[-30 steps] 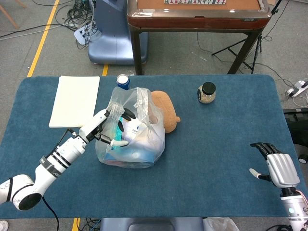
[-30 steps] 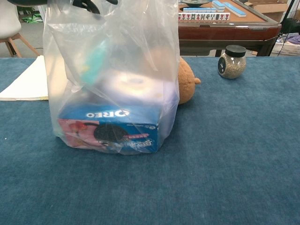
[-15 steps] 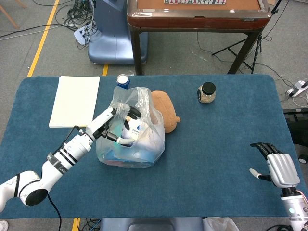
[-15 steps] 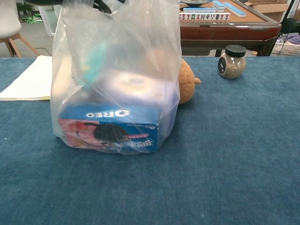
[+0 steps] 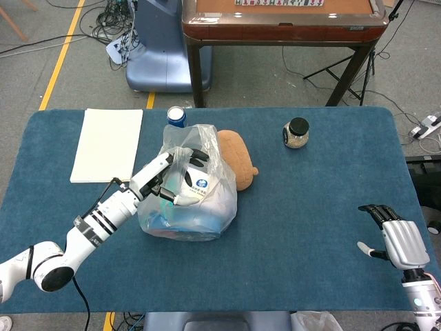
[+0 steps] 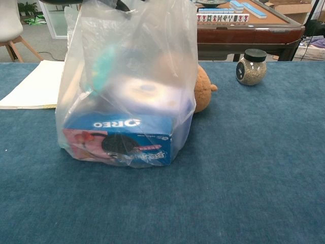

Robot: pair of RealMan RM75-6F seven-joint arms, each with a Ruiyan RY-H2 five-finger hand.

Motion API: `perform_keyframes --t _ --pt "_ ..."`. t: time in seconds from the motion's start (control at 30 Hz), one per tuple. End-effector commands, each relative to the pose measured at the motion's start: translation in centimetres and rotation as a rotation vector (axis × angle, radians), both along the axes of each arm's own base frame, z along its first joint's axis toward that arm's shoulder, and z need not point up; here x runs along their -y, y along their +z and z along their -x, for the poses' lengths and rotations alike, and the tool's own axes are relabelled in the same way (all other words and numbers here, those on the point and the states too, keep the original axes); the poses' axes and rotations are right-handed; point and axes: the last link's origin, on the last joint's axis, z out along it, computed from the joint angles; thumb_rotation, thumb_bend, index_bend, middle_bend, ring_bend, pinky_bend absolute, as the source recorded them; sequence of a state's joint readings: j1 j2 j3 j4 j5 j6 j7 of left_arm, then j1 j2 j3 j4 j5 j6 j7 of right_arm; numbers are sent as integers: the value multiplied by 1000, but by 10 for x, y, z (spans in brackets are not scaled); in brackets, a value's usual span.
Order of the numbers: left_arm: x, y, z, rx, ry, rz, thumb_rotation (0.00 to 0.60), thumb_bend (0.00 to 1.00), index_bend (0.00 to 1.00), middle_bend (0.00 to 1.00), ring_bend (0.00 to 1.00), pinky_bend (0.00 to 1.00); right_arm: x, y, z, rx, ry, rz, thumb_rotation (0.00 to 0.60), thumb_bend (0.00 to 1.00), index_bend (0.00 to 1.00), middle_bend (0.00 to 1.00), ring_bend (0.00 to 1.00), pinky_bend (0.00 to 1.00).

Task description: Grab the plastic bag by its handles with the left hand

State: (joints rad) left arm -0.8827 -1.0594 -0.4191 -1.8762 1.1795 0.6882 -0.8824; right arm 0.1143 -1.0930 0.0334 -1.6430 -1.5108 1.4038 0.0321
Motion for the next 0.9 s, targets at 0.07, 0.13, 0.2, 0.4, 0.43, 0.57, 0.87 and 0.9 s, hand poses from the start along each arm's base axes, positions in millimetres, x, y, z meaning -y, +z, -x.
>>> perform_keyframes --t 0.07,0.13,0.2,0.4,0.43,0.57,0.87,0.9 --pt "-1 -2 -2 -28 2 17 600 0 234 209 218 439 0 0 0 0 1 0 600 0 278 283 231 525" --pt "-2 -4 -1 -46 5 22 600 0 245 212 218 439 0 0 0 1 2 1 600 0 278 283 231 525" --pt "-2 -5 -1 -58 9 29 600 0 252 216 219 439 0 0 0 2 2 2 600 0 278 283 231 525" --pt "-3 -8 -3 -78 22 23 600 0 253 217 218 439 -1 0 -1 2 4 0 600 0 278 283 231 525" --pt "-3 -8 -4 -76 23 25 600 0 253 217 218 439 -1 0 -1 2 3 0 600 0 278 283 231 525" --pt "-2 -7 -9 -56 24 33 600 0 254 217 218 439 0 0 0 1 2 -2 600 0 278 283 231 525" --pt "-3 -8 -21 -34 6 70 600 0 256 222 218 439 -1 1 -1 5 4 1 600 0 278 283 231 525" --pt "-4 -8 -22 -36 6 72 600 0 256 223 218 439 -1 1 -1 6 4 1 600 0 278 283 231 525"
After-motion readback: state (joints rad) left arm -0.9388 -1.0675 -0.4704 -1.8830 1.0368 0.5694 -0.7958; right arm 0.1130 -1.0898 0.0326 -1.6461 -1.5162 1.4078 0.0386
